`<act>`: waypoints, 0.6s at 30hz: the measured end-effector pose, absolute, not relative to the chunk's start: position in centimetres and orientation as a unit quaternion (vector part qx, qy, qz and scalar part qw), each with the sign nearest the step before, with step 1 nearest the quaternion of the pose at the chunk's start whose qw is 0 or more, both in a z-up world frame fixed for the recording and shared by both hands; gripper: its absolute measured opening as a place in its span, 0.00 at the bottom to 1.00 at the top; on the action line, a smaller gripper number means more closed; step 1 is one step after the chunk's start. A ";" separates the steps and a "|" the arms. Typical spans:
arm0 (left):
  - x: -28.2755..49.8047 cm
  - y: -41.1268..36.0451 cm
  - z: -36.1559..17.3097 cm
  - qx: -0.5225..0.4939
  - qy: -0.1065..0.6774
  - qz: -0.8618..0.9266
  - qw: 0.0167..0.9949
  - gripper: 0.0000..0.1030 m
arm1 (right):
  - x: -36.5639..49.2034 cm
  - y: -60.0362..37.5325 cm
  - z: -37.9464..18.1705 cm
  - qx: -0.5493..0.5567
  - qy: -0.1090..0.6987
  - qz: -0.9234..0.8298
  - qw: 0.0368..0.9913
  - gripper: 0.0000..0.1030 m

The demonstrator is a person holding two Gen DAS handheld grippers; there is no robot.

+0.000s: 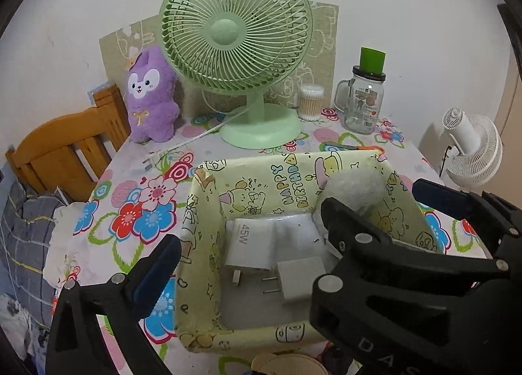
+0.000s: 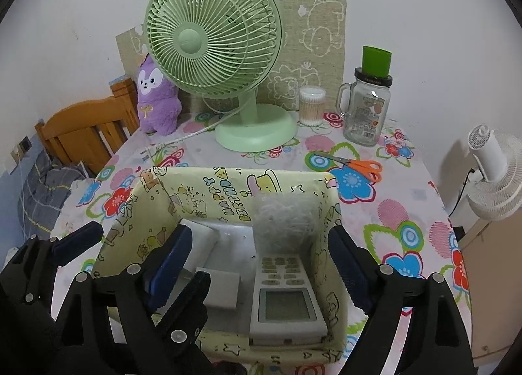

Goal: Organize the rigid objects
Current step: 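Lower both items into the yellow fabric box and open both tools, then lift both open tools out of the yellow fabric box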

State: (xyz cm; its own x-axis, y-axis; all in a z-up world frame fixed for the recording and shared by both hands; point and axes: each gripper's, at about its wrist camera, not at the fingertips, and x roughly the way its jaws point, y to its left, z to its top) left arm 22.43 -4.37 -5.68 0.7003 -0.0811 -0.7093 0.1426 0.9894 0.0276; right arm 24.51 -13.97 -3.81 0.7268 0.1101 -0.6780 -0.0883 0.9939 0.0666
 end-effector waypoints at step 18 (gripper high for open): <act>19.2 -4.3 -4.0 0.049 0.368 -0.054 0.927 1.00 | 20.4 -14.7 -2.1 0.013 0.346 0.031 0.938 0.92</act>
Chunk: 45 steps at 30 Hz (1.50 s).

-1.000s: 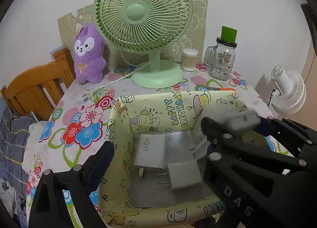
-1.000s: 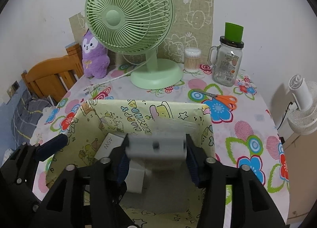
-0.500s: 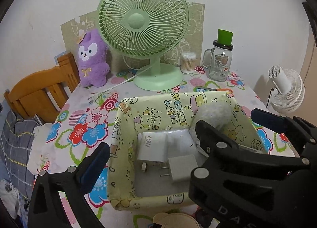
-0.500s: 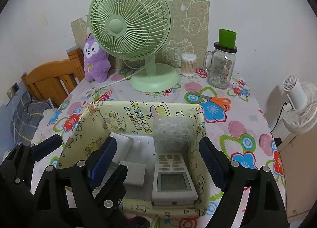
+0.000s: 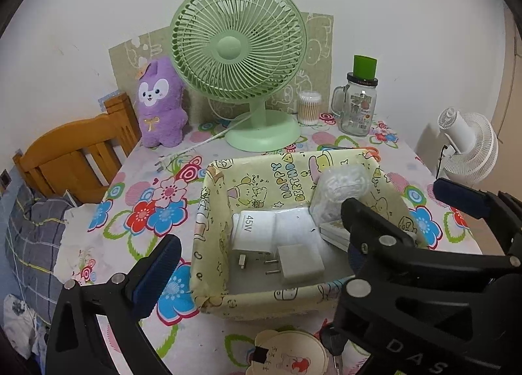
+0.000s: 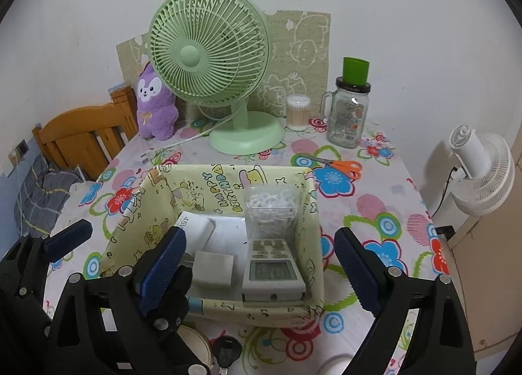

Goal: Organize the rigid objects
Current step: 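Lift both open tools out of the yellow fabric box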

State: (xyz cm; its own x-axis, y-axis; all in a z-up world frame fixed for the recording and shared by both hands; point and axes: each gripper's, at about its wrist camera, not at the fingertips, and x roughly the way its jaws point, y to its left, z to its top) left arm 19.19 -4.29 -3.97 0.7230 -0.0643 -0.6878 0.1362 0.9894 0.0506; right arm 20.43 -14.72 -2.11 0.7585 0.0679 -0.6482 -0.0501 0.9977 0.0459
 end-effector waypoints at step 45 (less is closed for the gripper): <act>8.8 -5.2 0.3 0.042 0.324 -0.049 0.944 1.00 | 8.1 -18.2 2.0 0.017 0.297 -0.025 0.955 0.96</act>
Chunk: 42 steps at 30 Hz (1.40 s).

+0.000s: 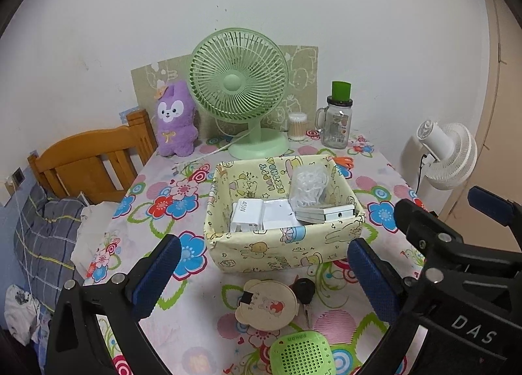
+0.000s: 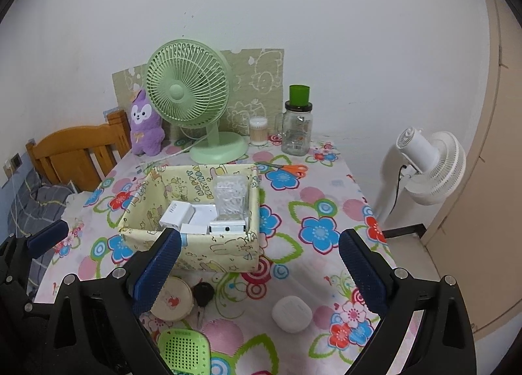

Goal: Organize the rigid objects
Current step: 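Lift both open tools out of the yellow fabric box, then reach the left tool to the green PANDA speaker and grasp it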

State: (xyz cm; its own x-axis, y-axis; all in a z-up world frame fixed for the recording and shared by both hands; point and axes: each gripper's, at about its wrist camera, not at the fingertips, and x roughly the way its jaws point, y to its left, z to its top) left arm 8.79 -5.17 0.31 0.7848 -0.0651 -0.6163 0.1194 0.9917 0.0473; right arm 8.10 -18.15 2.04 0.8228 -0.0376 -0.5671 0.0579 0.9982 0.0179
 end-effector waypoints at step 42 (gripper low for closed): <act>2.5 -5.3 -5.8 0.037 0.312 -0.060 0.947 1.00 | 1.7 -19.8 -4.2 0.023 0.291 -0.055 0.955 0.96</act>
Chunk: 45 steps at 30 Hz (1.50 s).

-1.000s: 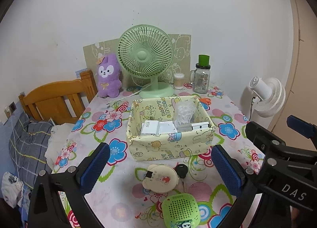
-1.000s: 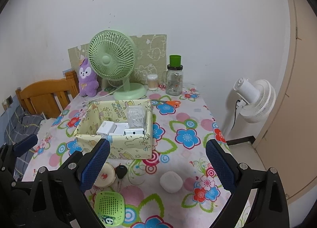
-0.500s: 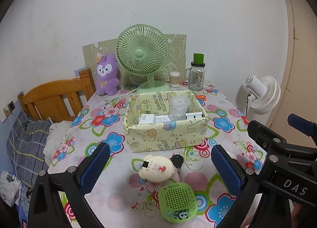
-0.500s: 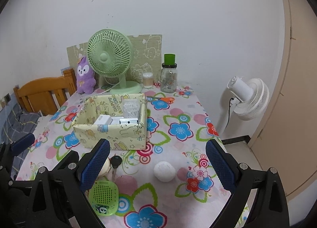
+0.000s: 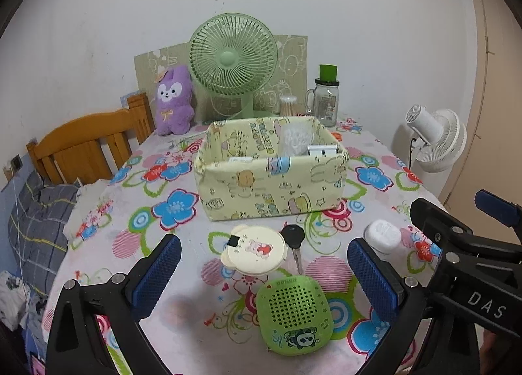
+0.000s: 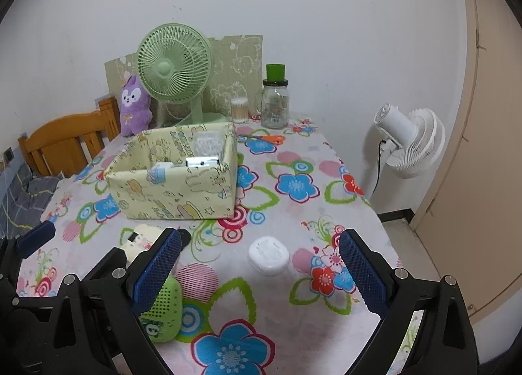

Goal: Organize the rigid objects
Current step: 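Reach the left tool to the green PANDA speaker and grasp it, then grasp the white round earbud case with the right tool while the left tool holds the speaker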

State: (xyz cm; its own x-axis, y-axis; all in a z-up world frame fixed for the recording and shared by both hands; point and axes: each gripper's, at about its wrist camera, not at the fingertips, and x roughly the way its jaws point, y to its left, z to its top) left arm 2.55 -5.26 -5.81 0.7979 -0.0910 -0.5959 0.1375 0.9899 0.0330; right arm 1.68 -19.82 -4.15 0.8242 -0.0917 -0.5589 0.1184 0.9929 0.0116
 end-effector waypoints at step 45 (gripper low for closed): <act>4.2 -7.9 -15.3 0.035 0.395 -0.081 0.915 0.78 | 5.8 -20.4 -14.4 -0.018 0.349 -0.053 0.936 0.96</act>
